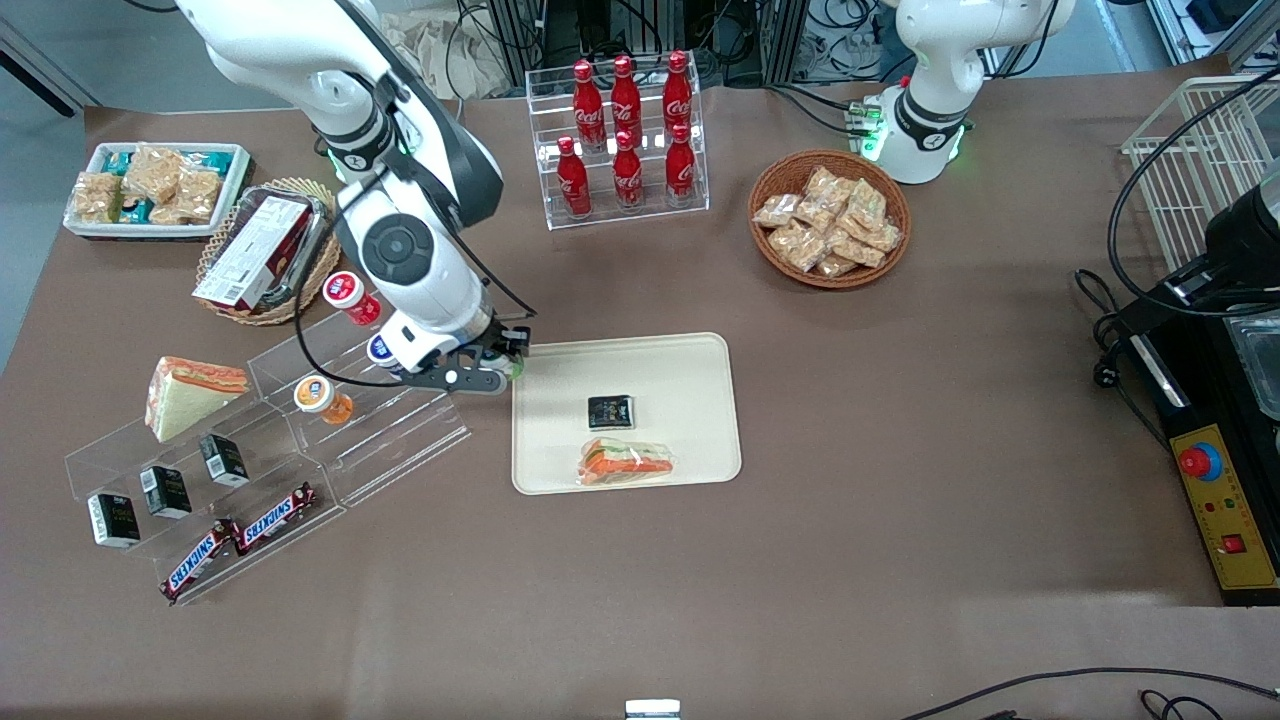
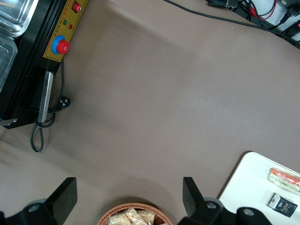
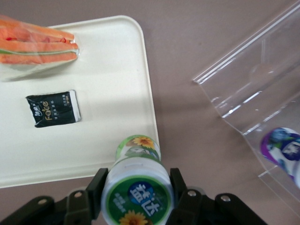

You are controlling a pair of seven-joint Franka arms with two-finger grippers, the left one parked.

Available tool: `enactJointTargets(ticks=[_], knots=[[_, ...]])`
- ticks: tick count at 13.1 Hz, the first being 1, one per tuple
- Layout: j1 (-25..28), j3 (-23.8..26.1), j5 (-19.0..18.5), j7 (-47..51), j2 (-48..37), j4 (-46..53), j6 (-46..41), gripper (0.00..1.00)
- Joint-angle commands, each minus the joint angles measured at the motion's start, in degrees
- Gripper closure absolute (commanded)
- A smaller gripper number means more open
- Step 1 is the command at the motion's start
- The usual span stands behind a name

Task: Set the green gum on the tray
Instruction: 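Lower the green-capped bottle onto the cream tray beside the black pack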

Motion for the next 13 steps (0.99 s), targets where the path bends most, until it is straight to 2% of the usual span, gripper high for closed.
enactJointTargets(ticks=[1,8,10,13], knots=[[0.8,0.1,-0.2,1.9,5.0,2.5,2.8,0.63],[2.0,0.0,-0.4,3.1,11.8,3.4,8.1,0.63],[2.0,-0.1,-2.2,3.2,13.0,3.4,9.6,0.63],[2.0,-0.2,-2.4,3.2,14.2,3.4,10.0,0.63]])
